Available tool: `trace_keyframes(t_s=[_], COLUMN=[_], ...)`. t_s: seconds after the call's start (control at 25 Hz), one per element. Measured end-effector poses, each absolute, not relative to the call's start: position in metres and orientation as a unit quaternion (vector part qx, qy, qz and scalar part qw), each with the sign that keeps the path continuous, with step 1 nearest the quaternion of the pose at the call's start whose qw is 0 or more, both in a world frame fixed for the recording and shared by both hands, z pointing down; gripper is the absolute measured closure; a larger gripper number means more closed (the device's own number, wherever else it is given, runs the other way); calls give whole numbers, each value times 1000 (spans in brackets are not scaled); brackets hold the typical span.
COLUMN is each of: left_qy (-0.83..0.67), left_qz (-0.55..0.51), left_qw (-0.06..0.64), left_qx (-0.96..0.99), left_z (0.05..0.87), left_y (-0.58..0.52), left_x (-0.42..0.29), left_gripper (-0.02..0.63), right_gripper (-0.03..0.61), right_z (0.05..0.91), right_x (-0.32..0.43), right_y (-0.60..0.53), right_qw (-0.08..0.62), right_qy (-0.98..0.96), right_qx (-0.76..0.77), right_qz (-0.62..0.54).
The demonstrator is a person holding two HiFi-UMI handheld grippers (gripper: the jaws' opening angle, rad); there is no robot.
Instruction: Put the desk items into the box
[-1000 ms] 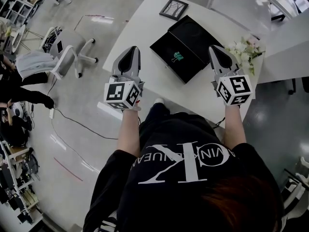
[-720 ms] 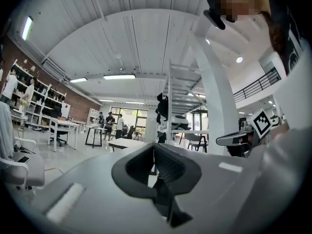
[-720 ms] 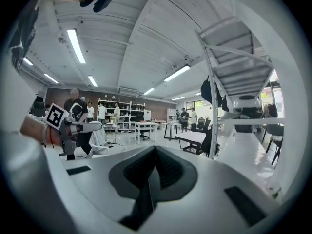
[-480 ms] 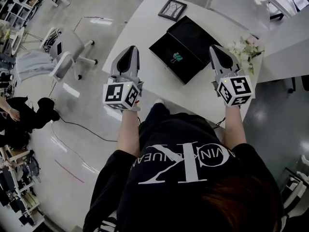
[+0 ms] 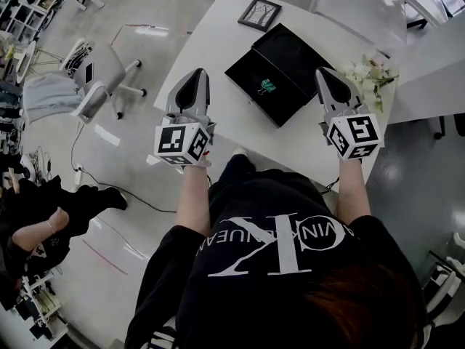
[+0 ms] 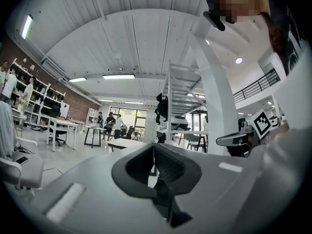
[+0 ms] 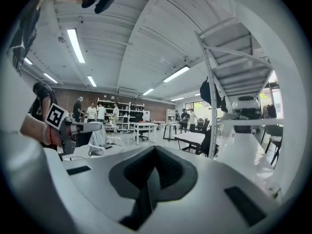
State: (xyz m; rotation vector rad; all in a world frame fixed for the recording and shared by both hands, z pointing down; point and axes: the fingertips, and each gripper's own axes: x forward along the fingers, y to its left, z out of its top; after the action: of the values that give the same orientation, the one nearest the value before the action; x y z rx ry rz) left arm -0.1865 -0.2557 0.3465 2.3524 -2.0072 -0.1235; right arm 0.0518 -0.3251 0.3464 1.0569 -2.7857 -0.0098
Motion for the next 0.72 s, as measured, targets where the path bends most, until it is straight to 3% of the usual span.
trace_keyframes(t_s=[0.72], left_qy=[-649], left_qz=[-37], left_qw=[31], left_qx=[759], left_z=[353], left_y=[-259], left_x=[-194], left_gripper=[600], right_gripper=[565], right_z=[350], right_x=[41], right_y=[-329], right_qw=[81], right_qy=[-934], right_qx=[348], right_qz=[0])
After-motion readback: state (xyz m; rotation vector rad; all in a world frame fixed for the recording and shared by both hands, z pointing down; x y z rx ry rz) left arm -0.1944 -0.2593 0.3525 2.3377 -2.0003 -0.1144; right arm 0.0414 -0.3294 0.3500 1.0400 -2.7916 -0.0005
